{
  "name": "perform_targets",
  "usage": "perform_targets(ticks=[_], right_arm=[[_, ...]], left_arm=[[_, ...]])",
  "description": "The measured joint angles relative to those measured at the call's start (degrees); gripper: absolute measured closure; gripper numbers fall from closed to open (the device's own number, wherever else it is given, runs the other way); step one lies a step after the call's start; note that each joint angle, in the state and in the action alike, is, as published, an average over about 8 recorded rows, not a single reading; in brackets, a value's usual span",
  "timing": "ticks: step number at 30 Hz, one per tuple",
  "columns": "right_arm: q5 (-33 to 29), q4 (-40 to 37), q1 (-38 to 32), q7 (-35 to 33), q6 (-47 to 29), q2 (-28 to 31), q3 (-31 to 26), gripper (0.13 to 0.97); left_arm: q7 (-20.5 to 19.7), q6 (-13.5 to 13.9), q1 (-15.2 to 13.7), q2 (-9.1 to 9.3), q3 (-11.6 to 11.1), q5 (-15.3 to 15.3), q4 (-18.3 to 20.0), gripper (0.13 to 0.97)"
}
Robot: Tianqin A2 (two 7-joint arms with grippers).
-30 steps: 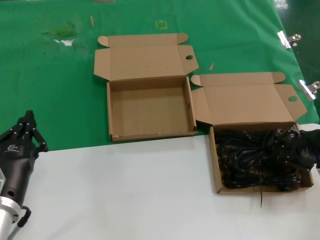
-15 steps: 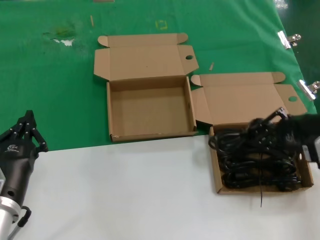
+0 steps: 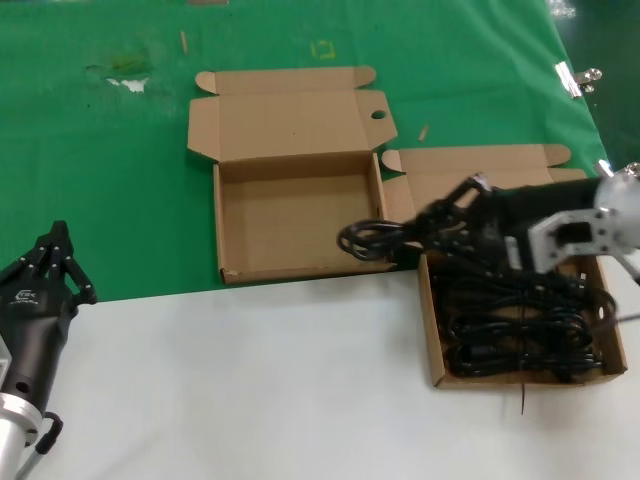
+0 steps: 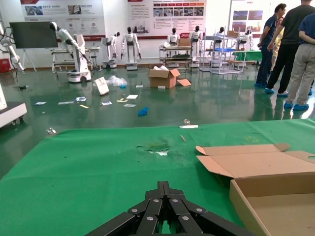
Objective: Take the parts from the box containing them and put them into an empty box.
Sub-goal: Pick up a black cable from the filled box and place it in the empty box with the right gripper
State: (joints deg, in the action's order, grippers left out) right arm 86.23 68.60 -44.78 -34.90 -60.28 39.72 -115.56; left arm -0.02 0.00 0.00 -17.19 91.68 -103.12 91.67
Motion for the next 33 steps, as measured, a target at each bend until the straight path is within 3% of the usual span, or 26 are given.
perform_targets(ticks=[9, 18, 33], right_arm=[[-2.6, -7.6, -6.3, -3.2, 2.4, -8.6, -3.4, 0.921], [-3.4, -21.4, -12.4, -11.7, 5.1, -17.8, -5.5, 0.921], [-1.1, -55.7, -24.0, -33.9, 11.9, -32.9, -2.3, 0.921]], left_arm=[[0.0, 0.0, 0.0, 0.00, 0.0, 0.0, 0.0, 0.957], [0.0, 0.0, 0.0, 0.00, 0.0, 0.0, 0.0, 0.957], [0.0, 0.0, 0.0, 0.00, 0.0, 0.0, 0.0, 0.957]])
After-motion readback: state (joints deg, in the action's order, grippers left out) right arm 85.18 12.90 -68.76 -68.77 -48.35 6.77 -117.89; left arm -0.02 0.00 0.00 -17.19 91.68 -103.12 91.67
